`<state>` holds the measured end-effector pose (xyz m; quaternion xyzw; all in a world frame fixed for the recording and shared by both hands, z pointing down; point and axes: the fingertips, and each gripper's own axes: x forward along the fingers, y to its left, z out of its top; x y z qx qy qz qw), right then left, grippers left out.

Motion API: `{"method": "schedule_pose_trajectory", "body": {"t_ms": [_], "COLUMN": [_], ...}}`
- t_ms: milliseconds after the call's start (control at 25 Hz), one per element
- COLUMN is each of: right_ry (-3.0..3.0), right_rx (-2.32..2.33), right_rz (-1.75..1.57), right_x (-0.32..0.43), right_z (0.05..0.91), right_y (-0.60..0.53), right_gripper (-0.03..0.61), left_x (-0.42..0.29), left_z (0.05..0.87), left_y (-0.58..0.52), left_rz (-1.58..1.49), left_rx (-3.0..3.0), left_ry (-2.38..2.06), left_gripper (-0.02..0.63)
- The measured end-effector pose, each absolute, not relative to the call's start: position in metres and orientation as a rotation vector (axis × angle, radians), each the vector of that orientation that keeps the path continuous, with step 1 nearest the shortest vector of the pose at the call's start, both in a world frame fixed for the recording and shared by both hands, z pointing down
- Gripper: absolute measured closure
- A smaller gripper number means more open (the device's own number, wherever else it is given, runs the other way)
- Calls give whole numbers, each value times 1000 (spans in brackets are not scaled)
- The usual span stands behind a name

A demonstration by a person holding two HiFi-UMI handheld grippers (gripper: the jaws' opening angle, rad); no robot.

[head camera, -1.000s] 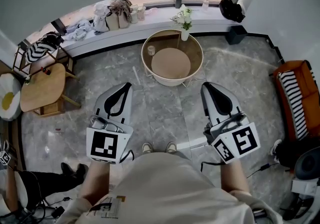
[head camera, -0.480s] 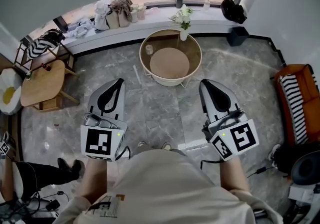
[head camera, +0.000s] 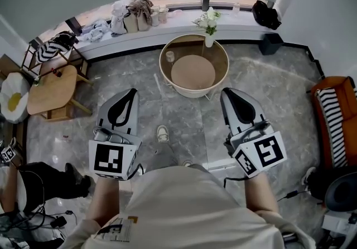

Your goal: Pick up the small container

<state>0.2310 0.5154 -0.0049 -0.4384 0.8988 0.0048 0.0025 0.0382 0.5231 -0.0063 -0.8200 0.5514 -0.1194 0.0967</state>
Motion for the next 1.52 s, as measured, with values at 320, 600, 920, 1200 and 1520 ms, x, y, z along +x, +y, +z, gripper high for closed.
{"method": "schedule_pose_trajectory", "body": {"t_ms": [320, 600, 920, 1200, 1520], "right_ry": [2833, 2859, 2912, 2945, 2936], "right_rx": [-1371, -1391, -1385, -1395, -1466], "right_rz": [-7, -28, -42, -36, -76], "right_x": [218, 201, 162, 124, 89], "right_z": [22, 47, 60, 55, 50], "right_y": [495, 454, 380, 299, 196], "right_gripper": [571, 571, 571, 571, 571], "left_x": [30, 14, -24, -55, -92], "left_z": [16, 41, 53, 49, 47], "left_y": [499, 463, 390, 303, 201], "left_rz": [-340, -353, -321, -328, -357], "left_rx": [-2435, -2463, -2507, -2528, -2571], "left_ry": [1624, 1622, 1662, 1651, 1628], "left_gripper": [606, 606, 606, 606, 606]}}
